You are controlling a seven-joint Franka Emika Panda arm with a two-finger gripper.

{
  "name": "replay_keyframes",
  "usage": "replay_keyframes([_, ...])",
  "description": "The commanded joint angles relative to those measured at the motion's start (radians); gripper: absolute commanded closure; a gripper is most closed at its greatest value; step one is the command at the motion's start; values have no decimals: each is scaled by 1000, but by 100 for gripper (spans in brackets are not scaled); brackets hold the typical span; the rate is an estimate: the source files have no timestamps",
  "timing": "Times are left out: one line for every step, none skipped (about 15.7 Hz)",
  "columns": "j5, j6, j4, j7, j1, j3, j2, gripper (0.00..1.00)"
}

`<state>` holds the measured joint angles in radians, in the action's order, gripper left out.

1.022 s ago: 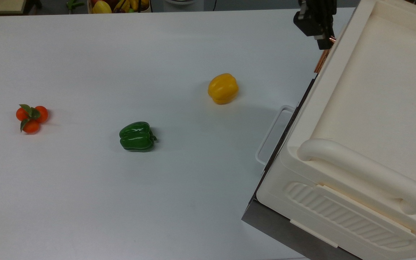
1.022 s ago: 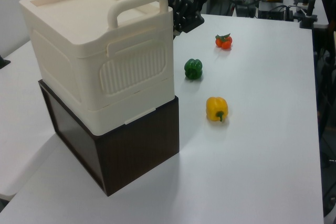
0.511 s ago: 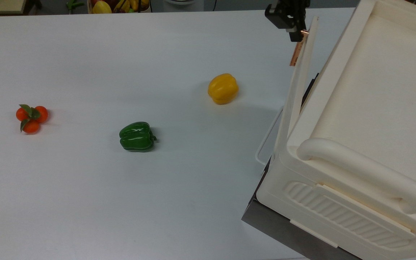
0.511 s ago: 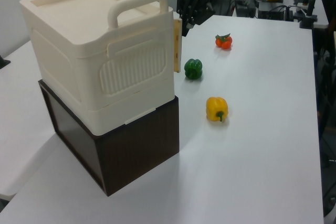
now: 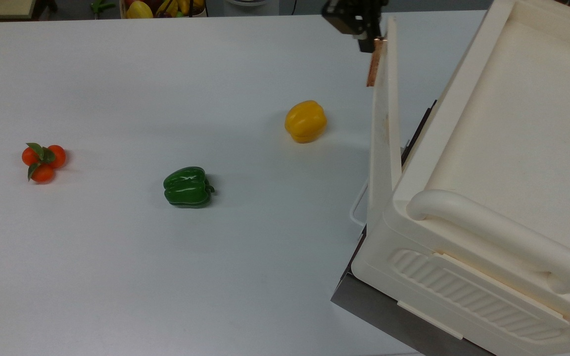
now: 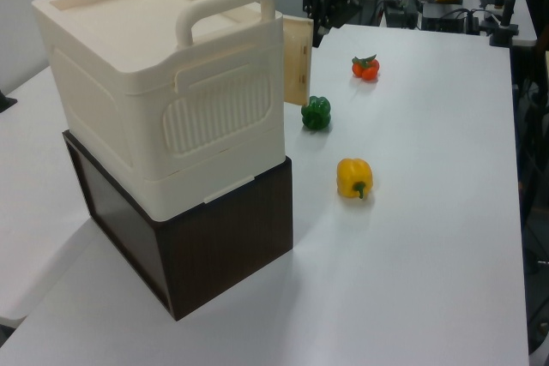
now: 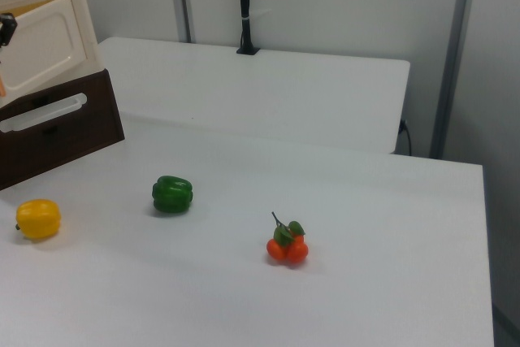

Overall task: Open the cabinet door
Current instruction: 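Pull the door handle outward, swinging the cream door open on its hinge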

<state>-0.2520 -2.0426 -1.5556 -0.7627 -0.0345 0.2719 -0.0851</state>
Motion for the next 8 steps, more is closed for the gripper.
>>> replay_keyframes([8,-21,-38,-20,4,-66,7,100])
replay_keyframes([8,-21,-38,-24,5,-80,7,100])
replay_keyframes([8,-24,-38,-27,19,-89,7,100])
replay_keyframes([8,-30,-37,-29,25,-94,4,100])
replay_keyframes([8,-34,-35,-30,31,-105,-1,100])
replay_keyframes([8,-37,-32,-32,38,-117,-5,100])
replay_keyframes([8,-48,-31,-32,42,-125,-10,100])
replay_keyframes([8,-82,-32,-32,44,-134,-12,100])
